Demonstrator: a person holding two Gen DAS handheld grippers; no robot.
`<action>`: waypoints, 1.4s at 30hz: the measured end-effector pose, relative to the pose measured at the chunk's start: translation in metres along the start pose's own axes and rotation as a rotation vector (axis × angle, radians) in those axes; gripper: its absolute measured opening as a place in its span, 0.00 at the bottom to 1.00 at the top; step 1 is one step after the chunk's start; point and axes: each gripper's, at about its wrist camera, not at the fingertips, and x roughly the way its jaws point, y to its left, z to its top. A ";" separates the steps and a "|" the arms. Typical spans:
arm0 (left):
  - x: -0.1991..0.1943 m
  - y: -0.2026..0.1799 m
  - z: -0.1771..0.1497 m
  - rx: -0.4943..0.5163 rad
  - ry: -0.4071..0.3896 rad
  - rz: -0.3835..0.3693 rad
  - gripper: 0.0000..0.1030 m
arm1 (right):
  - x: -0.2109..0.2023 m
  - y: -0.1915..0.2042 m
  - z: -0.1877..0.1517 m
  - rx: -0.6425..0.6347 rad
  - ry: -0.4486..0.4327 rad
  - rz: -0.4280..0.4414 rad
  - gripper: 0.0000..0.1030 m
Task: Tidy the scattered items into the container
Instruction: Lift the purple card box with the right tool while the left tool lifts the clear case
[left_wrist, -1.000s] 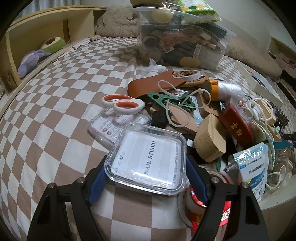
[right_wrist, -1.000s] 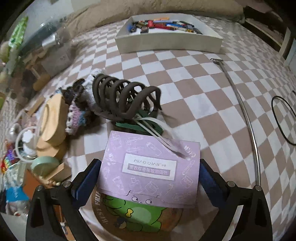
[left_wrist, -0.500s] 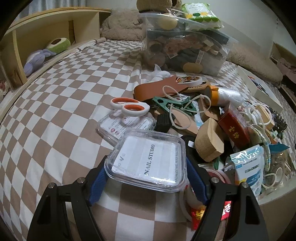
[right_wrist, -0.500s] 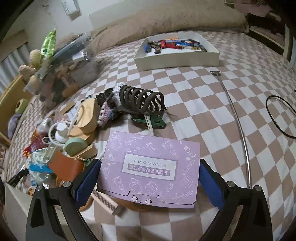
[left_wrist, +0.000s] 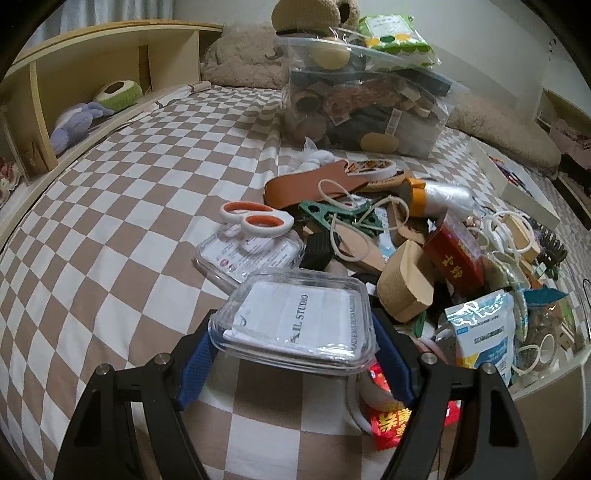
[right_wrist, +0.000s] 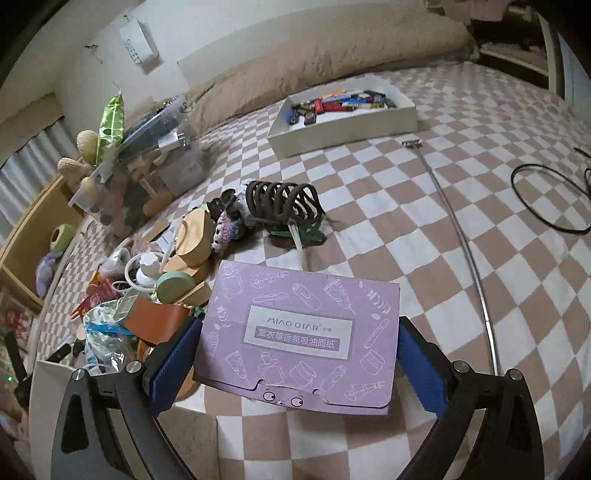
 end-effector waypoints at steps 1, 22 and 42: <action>-0.002 0.001 0.000 -0.003 -0.006 -0.002 0.76 | -0.002 -0.001 0.000 0.003 -0.004 0.002 0.97; -0.053 0.002 -0.004 -0.048 -0.132 -0.030 0.76 | -0.060 0.002 -0.022 0.037 -0.141 0.049 0.97; -0.161 -0.023 -0.027 -0.011 -0.279 -0.187 0.76 | -0.146 0.063 -0.051 -0.145 -0.254 0.106 0.98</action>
